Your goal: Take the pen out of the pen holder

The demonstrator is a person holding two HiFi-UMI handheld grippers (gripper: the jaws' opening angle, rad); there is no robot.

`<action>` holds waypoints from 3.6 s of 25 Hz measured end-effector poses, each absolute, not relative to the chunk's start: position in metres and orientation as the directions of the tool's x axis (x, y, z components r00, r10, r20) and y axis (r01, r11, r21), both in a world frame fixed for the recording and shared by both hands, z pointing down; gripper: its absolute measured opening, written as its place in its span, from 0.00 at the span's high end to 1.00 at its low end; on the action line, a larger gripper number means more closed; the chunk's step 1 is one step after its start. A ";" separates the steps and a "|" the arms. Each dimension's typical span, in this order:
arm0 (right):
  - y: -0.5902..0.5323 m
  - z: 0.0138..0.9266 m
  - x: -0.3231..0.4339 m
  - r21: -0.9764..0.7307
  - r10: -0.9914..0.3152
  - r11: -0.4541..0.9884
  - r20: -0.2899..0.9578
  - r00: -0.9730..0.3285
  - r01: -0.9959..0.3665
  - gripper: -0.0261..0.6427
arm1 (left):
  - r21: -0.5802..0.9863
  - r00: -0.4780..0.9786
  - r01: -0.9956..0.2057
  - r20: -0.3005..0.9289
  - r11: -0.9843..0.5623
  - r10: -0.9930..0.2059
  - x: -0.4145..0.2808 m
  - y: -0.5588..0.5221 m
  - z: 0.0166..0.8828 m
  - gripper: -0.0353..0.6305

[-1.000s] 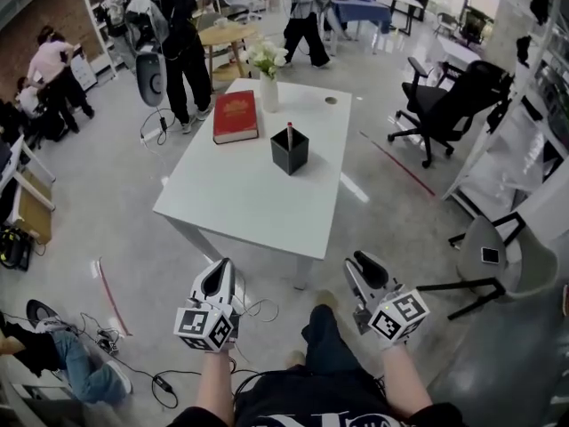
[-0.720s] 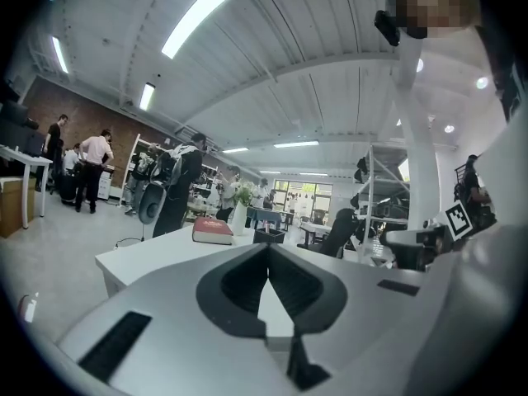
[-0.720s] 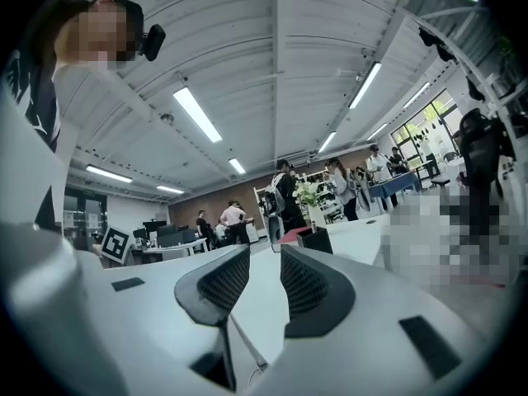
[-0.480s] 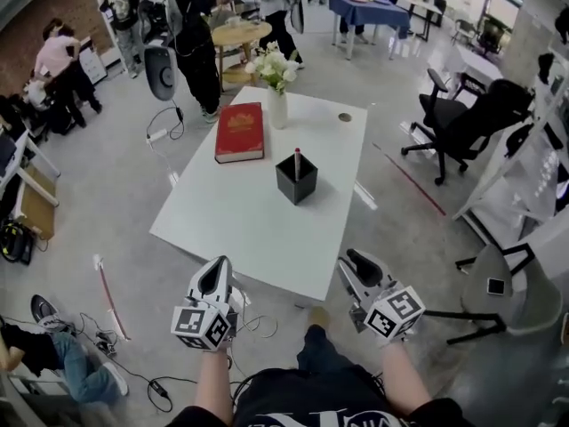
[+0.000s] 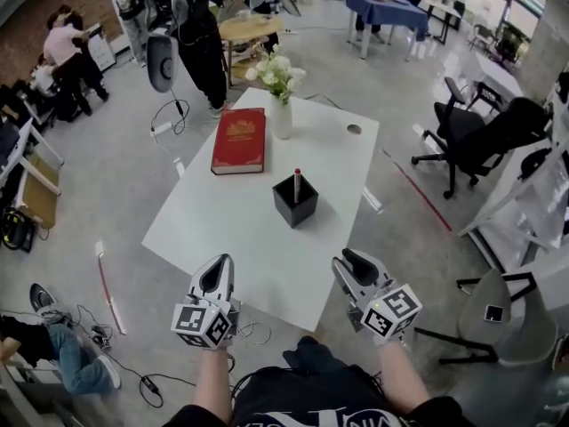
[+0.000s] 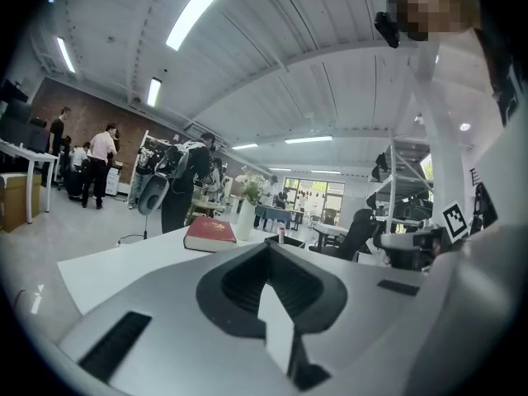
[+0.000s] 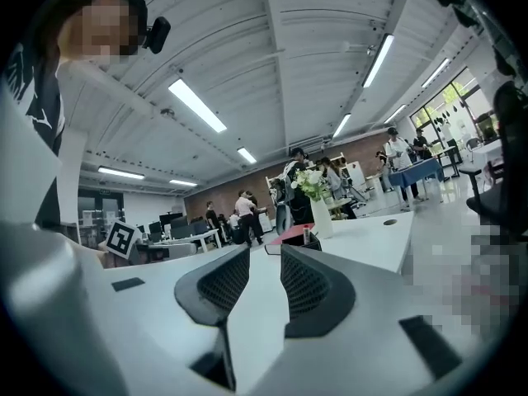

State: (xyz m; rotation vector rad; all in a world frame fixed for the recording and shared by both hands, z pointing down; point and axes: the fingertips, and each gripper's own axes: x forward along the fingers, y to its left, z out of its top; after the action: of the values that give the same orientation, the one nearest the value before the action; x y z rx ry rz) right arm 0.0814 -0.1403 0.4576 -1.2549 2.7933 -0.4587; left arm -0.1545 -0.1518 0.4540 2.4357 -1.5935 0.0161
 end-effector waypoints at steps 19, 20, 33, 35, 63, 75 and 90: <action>-0.214 0.470 0.090 -0.315 -0.672 0.685 0.076 -0.737 -0.657 0.77 | 0.156 0.373 -0.924 0.163 -0.350 -0.913 -0.126 -0.203 0.465 0.94; -0.214 0.471 0.090 -0.319 -0.670 0.685 0.078 -0.738 -0.655 0.77 | 0.156 0.377 -0.923 0.169 -0.353 -0.911 -0.124 -0.203 0.466 0.94; -0.247 0.479 0.082 -0.318 -0.687 0.659 0.115 -0.717 -0.682 0.77 | 0.178 0.437 -0.896 0.199 -0.406 -0.877 -0.120 -0.245 0.482 0.94; -0.257 0.478 0.078 -0.315 -0.693 0.653 0.117 -0.711 -0.689 0.77 | 0.182 0.449 -0.890 0.190 -0.418 -0.873 -0.123 -0.259 0.479 0.94; -0.370 0.496 0.006 -0.089 -0.625 0.710 0.377 -0.683 -0.699 0.72 | 0.187 0.551 -0.834 0.248 -0.518 -0.797 -0.136 -0.337 0.507 0.94; -0.376 0.509 -0.005 -0.020 -0.599 0.740 0.435 -0.672 -0.672 0.79 | 0.219 0.543 -0.839 0.279 -0.498 -0.792 -0.143 -0.338 0.525 0.94; -0.363 0.486 -0.003 -0.040 -0.629 0.729 0.353 -0.692 -0.683 0.85 | 0.226 0.532 -0.845 0.259 -0.485 -0.806 -0.144 -0.333 0.516 0.94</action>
State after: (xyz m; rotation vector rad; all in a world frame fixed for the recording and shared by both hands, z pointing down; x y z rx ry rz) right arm -0.0029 -0.3633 0.4856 -1.2564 3.2134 -0.2951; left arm -0.1441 -0.3327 0.5162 2.4500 -1.3686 0.1674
